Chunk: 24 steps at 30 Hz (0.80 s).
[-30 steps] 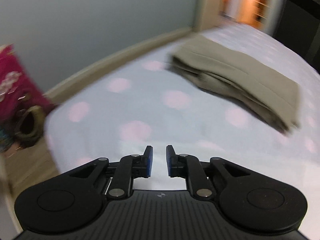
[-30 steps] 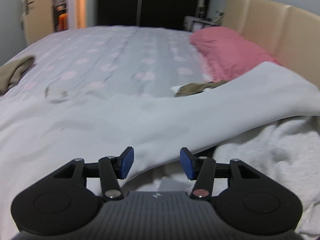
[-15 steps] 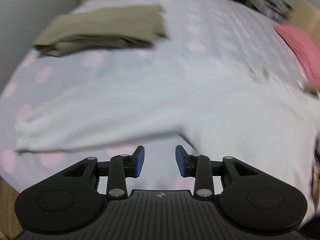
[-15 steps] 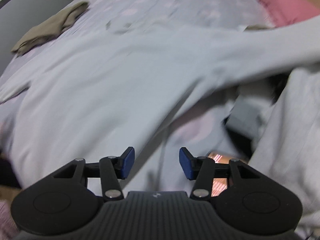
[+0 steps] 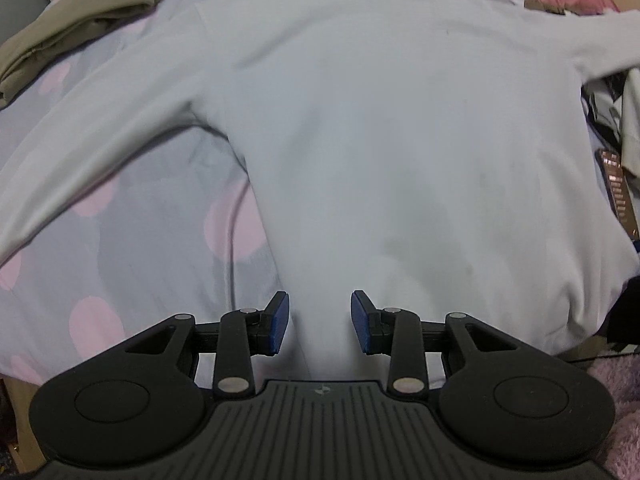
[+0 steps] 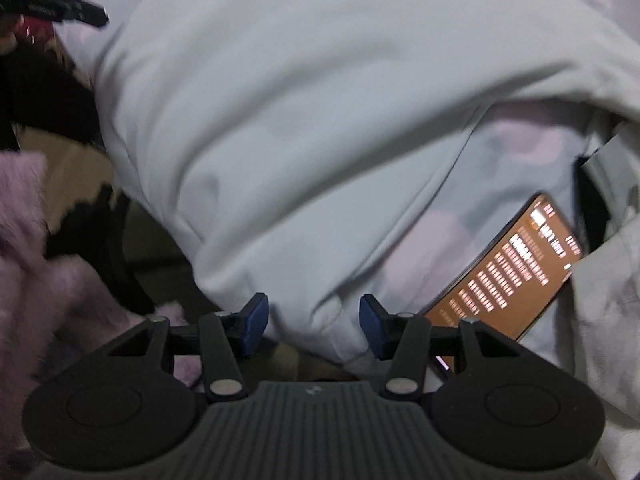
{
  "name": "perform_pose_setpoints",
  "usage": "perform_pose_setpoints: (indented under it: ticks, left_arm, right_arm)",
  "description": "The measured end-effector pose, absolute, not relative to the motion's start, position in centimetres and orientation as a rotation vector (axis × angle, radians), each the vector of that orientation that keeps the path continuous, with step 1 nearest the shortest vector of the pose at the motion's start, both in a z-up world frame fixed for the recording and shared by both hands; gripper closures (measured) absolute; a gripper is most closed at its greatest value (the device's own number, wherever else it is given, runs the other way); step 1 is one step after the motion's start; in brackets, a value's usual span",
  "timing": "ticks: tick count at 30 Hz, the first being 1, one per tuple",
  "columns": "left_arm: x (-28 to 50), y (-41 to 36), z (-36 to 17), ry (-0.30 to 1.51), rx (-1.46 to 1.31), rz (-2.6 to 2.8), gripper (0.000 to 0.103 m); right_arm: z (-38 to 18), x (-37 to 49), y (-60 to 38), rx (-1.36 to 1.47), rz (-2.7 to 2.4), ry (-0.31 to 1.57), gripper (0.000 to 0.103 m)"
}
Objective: Fold clothes
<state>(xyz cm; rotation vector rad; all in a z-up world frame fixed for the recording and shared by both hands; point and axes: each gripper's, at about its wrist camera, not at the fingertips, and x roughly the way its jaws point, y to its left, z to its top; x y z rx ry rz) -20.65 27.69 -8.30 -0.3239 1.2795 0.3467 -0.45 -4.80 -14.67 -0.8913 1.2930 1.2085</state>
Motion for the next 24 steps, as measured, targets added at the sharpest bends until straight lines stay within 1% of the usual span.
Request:
perform_pose_setpoints:
  ticks: [2, 4, 7, 13, 16, 19, 21, 22, 23, 24]
  left_arm:
    - [-20.9, 27.6, -8.4, 1.287, -0.322, 0.350, 0.071]
    - [-21.0, 27.8, -8.4, 1.292, -0.324, 0.358, 0.070]
    - [-20.9, 28.0, -8.6, 1.302, -0.329, 0.357, 0.067]
    - [-20.4, 27.4, -9.1, 1.315, -0.313, 0.317, 0.067]
    - [-20.3, 27.1, -9.2, 1.320, -0.307, 0.304, 0.067]
    - [-20.6, 27.1, -9.4, 1.333, -0.304, 0.302, 0.065]
    - [-21.0, 27.2, -9.9, 1.360, -0.303, 0.302, 0.061]
    - [-21.2, 27.1, -10.2, 1.378, -0.303, 0.301, 0.061]
    - [-21.4, 27.1, -10.6, 1.396, -0.303, 0.299, 0.061]
    - [-21.6, 27.0, -11.0, 1.413, -0.304, 0.294, 0.061]
  right_arm:
    - [-16.0, -0.2, -5.1, -0.895, 1.200, 1.318, 0.054]
    - [-16.5, -0.1, -5.4, -0.864, 1.199, 1.352, 0.078]
    - [-15.5, -0.3, -6.0, -0.826, 1.197, 1.403, 0.086]
    - [-12.9, -0.3, -8.1, -0.786, 1.103, 1.600, 0.088]
    - [-14.0, 0.7, -9.3, -0.761, 1.018, 1.684, 0.089]
    - [-15.7, 0.4, -9.0, -0.799, 0.975, 1.688, 0.089]
    - [-16.5, 0.0, -8.5, -0.823, 0.965, 1.675, 0.088]
    - [-16.5, -0.3, -8.1, -0.842, 0.973, 1.652, 0.083]
    - [-16.4, -0.5, -7.7, -0.860, 0.980, 1.629, 0.081]
    - [-16.2, -0.7, -7.4, -0.876, 0.987, 1.602, 0.072]
